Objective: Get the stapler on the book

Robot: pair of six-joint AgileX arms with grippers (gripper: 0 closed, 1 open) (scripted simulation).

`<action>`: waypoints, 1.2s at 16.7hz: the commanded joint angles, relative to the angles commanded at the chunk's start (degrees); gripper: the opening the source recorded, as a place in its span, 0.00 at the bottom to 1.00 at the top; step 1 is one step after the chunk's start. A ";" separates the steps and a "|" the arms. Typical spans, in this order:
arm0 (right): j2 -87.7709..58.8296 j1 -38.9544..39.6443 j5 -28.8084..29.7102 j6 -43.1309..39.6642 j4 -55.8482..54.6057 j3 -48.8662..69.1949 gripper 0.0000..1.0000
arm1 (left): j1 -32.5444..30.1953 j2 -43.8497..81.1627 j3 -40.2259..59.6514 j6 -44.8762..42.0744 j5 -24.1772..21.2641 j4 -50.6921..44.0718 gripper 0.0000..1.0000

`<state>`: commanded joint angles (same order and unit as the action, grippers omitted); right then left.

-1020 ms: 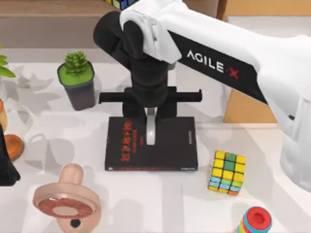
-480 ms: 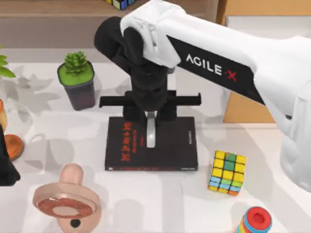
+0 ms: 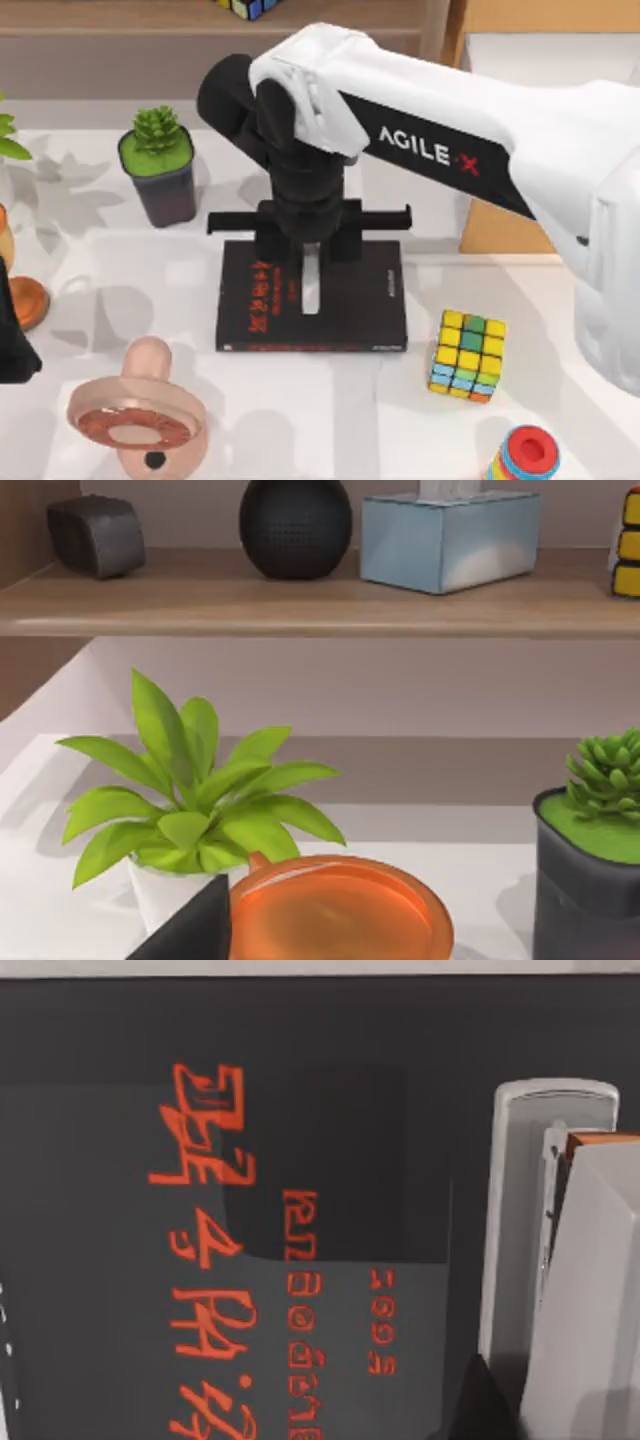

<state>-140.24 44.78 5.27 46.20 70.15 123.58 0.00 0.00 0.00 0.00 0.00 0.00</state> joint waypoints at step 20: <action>0.00 0.00 0.00 0.00 0.00 0.00 1.00 | 0.00 0.00 0.00 0.00 0.00 0.00 1.00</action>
<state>-140.24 44.78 5.27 46.20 70.15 123.58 0.00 0.00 0.00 0.00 0.00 0.00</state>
